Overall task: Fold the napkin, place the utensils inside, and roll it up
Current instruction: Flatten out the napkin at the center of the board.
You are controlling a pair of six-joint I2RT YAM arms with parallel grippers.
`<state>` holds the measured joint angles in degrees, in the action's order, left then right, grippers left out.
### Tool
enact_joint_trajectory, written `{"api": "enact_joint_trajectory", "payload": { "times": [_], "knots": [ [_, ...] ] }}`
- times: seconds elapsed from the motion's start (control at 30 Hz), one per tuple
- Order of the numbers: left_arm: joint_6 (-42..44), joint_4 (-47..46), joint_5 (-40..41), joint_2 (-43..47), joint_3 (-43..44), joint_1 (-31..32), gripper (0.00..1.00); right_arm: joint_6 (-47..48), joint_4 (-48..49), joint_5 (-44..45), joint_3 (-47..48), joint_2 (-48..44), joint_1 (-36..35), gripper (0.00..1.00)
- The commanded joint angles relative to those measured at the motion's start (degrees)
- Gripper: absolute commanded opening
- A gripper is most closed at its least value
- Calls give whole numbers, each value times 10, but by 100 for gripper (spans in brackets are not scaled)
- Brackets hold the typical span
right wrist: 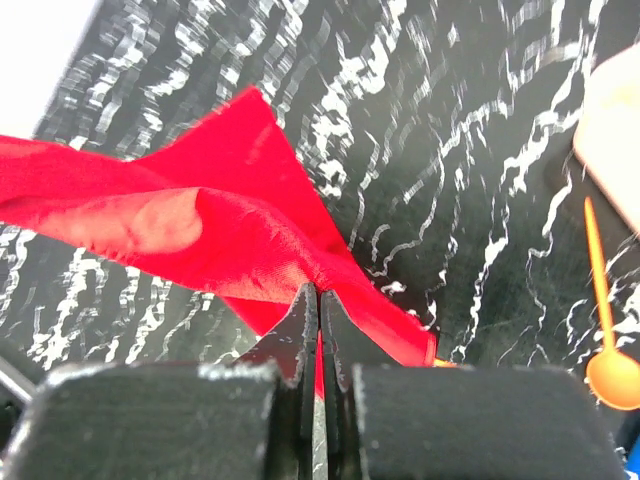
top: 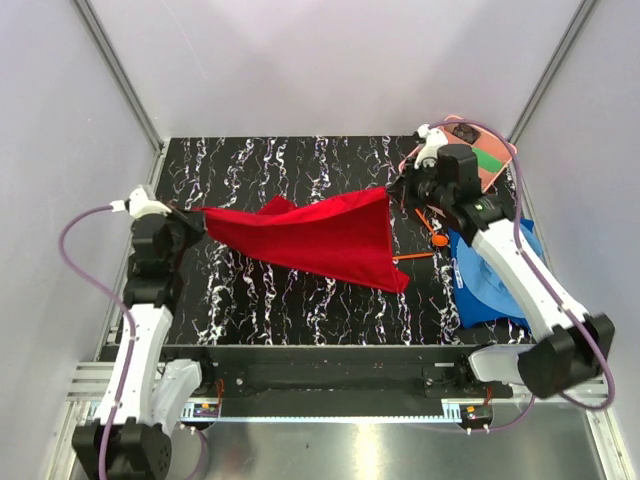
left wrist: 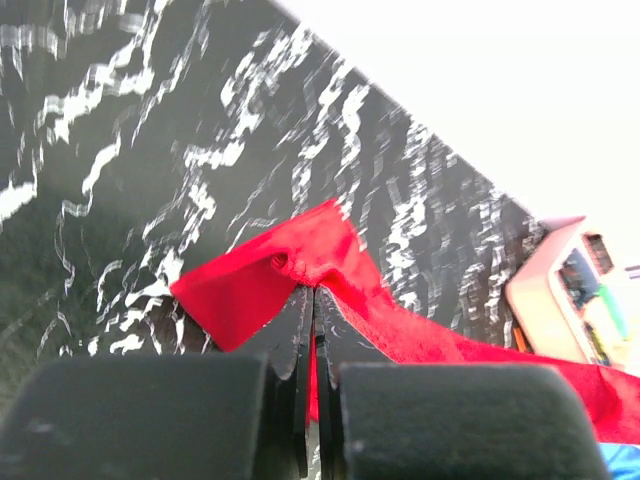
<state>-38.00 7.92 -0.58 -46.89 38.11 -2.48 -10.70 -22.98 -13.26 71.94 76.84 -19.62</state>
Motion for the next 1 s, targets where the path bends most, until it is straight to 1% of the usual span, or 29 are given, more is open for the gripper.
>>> {"api": "enact_joint_trajectory", "payload": {
  "times": [0.0, 0.03, 0.13, 0.17, 0.3, 0.33, 0.4, 0.5, 0.57, 0.6, 0.63, 0.7, 0.8, 0.97],
  "knots": [
    [53, 64, -7, 69, 82, 1, 0, 34, 10, -16, -5, -98, -13, 0],
    [58, 82, -9, 79, 96, 1, 0, 35, 9, -12, -3, -132, -15, 0],
    [76, 124, -4, 105, 160, 0, 0, 31, 2, -5, 14, -186, -17, 0],
    [83, 133, -2, 110, 198, 1, 0, 28, 0, -5, 21, -197, -16, 0],
    [91, 153, -20, 104, 274, 1, 0, 25, -2, -3, 66, -211, -17, 0],
    [91, 153, -22, 100, 295, 1, 0, 28, -2, 15, 74, -199, -17, 0],
    [99, 148, -14, 83, 308, 1, 0, 36, 0, 38, 97, -180, -17, 0],
    [119, 125, 4, 46, 322, 2, 0, 51, 9, 72, 136, -107, -16, 0],
    [130, 112, 4, 9, 331, 2, 0, 63, 14, 76, 159, -72, -16, 0],
    [131, 109, 5, -6, 339, 2, 0, 66, 15, 76, 188, -40, -16, 0],
    [132, 110, 1, -33, 359, 1, 0, 74, 15, 75, 201, -24, -16, 0],
    [133, 107, -2, -55, 378, 1, 0, 78, 16, 76, 238, 14, -16, 0],
    [140, 107, 4, -82, 418, 1, 0, 87, 16, 75, 283, 49, -16, 0],
    [155, 118, 15, -91, 479, 0, 0, 96, 14, 63, 320, 61, -16, 0]
  ]
}}
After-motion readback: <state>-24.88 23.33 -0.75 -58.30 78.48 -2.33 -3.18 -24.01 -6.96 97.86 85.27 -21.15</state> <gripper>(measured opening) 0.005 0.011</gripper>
